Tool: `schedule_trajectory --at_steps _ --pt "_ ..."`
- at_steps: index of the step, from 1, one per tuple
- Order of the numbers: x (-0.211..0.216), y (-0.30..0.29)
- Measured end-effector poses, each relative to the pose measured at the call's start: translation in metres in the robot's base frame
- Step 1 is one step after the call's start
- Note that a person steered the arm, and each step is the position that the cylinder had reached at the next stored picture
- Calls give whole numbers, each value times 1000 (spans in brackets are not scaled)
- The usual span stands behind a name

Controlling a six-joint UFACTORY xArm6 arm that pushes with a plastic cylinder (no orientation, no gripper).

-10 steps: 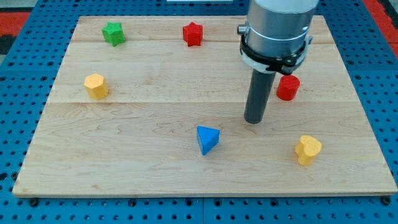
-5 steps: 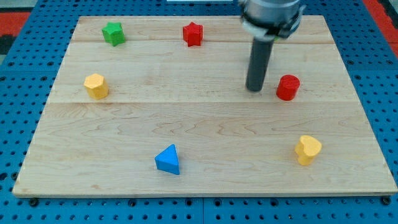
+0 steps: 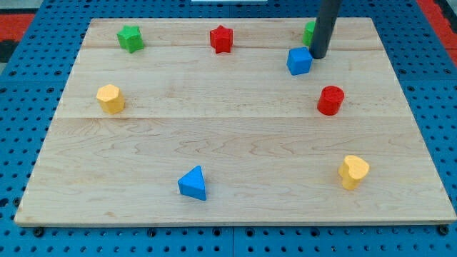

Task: Place the blue cube in the bottom left of the board

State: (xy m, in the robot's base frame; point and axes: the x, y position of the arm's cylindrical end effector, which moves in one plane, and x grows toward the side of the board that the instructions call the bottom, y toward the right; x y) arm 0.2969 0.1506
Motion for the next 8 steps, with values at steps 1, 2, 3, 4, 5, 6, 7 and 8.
schedule_trajectory --at_steps 1,2,3,4,5,6,7,8 --pt "29 -62" --pt "65 -114" --pt "97 -116" --pt "132 -116" --pt "167 -113" --pt "180 -136" --pt "172 -138" --pt "154 -124"
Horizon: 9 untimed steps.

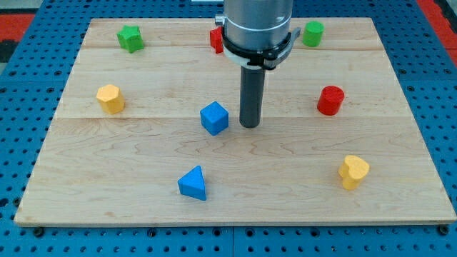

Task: Place the blue cube in the bottom left of the board

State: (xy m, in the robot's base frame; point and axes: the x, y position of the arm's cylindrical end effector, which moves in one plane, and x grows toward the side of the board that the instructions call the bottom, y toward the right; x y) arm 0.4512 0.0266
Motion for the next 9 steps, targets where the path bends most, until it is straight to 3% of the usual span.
schedule_trajectory --at_steps 2,3,6,7,8,9 --pt "-1 -130" --pt "-16 -146" --pt "89 -206" --pt "41 -210" --pt "27 -240" --pt "60 -252"
